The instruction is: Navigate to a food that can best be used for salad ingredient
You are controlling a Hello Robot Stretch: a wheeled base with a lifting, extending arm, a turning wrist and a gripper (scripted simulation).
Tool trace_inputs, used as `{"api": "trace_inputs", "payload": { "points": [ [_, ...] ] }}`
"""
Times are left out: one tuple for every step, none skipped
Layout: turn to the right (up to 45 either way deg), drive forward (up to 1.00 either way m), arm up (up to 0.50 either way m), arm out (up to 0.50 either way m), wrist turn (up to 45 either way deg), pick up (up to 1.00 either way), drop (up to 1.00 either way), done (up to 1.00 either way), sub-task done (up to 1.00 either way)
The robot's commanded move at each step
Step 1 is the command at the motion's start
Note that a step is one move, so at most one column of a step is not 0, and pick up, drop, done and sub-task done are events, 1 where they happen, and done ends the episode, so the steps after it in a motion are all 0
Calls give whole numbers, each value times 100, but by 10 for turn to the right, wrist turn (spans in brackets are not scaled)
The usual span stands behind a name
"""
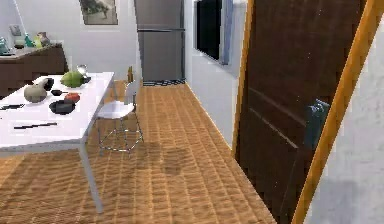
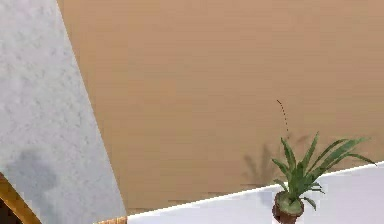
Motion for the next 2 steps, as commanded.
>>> {"api": "trace_inputs", "payload": {
  "points": [
    [0,100,0,0,0,0,0,0,0],
    [0,100,0,0,0,0,0,0,0]
  ]
}}
